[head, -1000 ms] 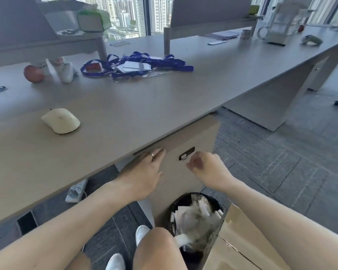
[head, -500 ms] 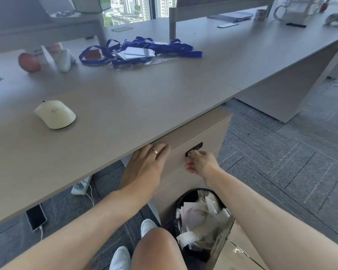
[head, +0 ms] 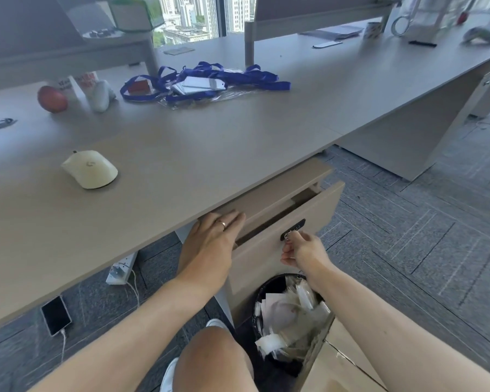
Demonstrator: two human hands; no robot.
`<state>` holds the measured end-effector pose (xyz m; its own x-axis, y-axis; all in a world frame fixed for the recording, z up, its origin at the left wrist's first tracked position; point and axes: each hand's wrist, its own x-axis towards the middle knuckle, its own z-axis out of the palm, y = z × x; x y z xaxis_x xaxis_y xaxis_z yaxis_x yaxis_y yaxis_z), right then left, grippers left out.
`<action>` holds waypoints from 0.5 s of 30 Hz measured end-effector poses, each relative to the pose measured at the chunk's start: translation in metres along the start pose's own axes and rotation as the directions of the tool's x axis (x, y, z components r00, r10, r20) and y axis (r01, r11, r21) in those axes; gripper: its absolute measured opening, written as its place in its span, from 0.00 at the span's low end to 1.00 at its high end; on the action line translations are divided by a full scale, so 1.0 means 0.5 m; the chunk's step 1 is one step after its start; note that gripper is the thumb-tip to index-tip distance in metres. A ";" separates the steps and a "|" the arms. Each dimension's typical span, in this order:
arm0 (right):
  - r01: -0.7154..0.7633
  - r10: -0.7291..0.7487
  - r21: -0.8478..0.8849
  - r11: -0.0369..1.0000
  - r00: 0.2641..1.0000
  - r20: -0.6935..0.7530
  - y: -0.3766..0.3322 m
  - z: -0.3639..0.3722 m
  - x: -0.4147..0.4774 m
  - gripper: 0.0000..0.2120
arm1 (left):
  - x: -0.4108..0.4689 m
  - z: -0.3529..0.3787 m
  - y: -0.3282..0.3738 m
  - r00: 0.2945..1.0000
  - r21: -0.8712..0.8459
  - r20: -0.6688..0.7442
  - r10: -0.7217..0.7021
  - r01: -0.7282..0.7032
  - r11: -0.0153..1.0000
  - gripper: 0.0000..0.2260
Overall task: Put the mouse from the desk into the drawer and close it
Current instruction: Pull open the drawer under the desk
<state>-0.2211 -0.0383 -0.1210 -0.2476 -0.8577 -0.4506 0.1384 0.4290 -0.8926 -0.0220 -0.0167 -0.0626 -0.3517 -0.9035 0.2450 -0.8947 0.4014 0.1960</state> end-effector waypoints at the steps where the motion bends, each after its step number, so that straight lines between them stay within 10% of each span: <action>1: 0.002 -0.002 0.004 1.000 1.000 0.005 0.006 -0.012 -0.008 0.09 | -0.002 0.002 -0.002 1.000 -0.021 -0.005 -0.002 0.002 1.000 0.33; 15: 0.002 -0.001 0.022 1.000 0.999 -0.051 0.053 -0.137 -0.136 0.10 | -0.007 0.009 0.016 0.996 0.021 0.049 -0.074 0.073 0.997 0.28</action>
<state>-0.2661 0.0508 -0.1148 -0.2968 -0.8425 -0.4496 0.1592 0.4206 -0.8932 -0.0293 -0.0109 -0.0663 -0.2973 -0.9372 0.1826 -0.9237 0.3307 0.1933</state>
